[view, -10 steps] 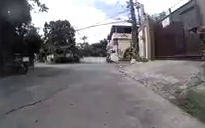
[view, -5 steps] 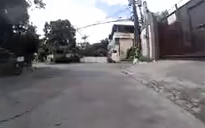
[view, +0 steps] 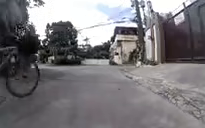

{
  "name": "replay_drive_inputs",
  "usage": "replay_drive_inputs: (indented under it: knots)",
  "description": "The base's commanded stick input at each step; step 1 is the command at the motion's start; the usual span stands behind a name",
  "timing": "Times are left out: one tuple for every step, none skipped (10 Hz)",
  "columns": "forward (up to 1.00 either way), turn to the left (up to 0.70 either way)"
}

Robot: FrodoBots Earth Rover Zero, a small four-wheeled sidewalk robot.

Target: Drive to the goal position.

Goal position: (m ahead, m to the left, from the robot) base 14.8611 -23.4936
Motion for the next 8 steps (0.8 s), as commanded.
replay_drive_inputs:
  knots:
    - [1.00,0.00]
    - [1.00,0.00]
    - [1.00,0.00]
    - [1.00,0.00]
    - [1.00,0.00]
    - [1.00,0.00]
    - [1.00,0.00]
    - [1.00,0.00]
